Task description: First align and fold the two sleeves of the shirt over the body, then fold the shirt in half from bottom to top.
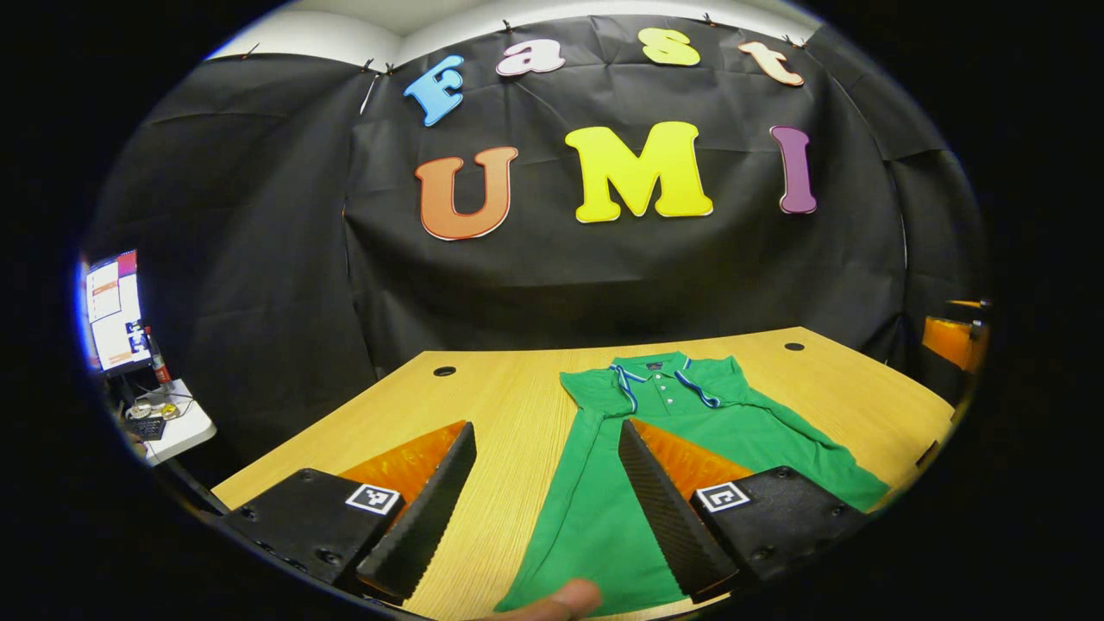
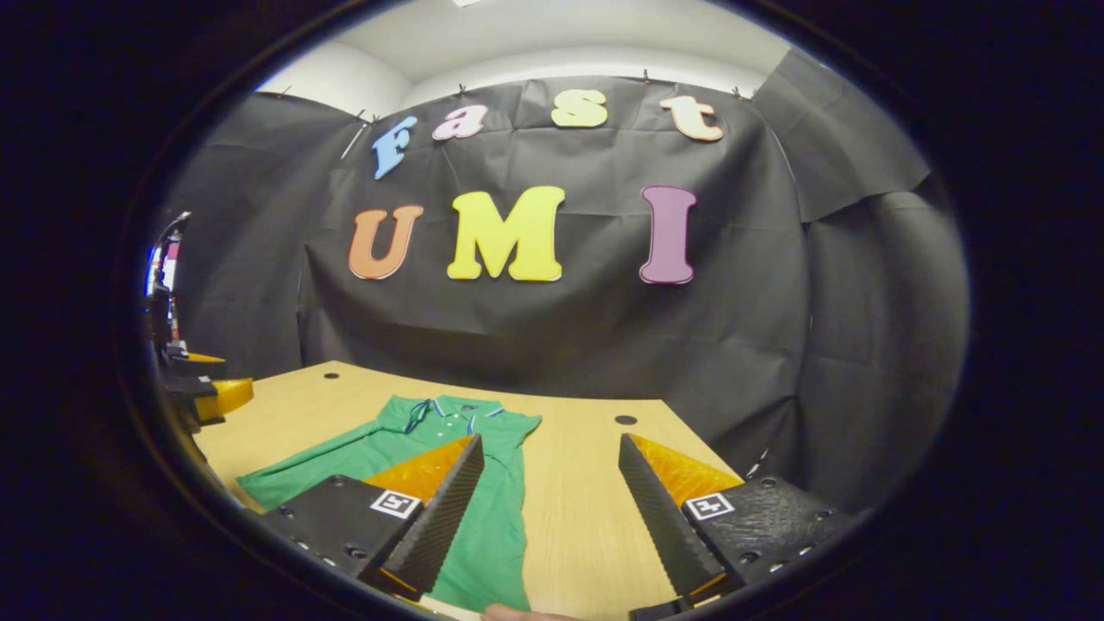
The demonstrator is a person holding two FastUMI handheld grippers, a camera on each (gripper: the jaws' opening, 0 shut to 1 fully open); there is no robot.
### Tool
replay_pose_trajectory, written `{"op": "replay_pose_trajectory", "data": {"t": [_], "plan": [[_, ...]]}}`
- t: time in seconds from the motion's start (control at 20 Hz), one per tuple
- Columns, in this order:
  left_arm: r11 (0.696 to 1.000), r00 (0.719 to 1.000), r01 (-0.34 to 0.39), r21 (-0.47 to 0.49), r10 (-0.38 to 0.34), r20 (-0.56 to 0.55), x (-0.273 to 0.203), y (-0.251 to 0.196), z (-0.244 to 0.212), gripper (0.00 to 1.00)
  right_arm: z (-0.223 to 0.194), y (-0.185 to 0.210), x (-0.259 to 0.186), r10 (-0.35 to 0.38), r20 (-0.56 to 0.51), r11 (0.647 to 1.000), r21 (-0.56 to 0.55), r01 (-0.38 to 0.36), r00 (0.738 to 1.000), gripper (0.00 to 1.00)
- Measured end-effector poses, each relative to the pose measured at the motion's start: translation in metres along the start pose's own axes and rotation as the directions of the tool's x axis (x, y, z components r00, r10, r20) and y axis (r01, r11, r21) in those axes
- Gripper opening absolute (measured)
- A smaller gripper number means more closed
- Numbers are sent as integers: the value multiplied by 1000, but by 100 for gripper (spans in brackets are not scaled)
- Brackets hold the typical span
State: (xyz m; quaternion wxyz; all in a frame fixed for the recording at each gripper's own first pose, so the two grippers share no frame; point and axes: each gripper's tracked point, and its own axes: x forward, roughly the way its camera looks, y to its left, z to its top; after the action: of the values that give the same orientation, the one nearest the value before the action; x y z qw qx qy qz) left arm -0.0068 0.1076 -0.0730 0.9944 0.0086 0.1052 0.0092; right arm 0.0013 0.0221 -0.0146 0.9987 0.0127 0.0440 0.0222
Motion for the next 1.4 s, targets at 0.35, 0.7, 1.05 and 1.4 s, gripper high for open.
{"op": "replay_pose_trajectory", "data": {"t": [0.35,0.7,1.05,1.4], "plan": [[999,1000,19,-38,-19,-8,-25,9,-43,100,-60,24,-43,72,-96,994,-74,-79,993,94],[1000,992,-8,-16,6,-123,-20,18,-128,100,-132,36,-38,111,-203,992,-29,-119,973,96],[998,979,6,-57,-18,-204,-9,13,-165,100,-179,36,-24,91,-284,996,6,-93,955,96],[994,976,31,-102,-52,-211,-12,8,-165,100,-203,42,-30,99,-346,995,38,-91,933,95]]}}
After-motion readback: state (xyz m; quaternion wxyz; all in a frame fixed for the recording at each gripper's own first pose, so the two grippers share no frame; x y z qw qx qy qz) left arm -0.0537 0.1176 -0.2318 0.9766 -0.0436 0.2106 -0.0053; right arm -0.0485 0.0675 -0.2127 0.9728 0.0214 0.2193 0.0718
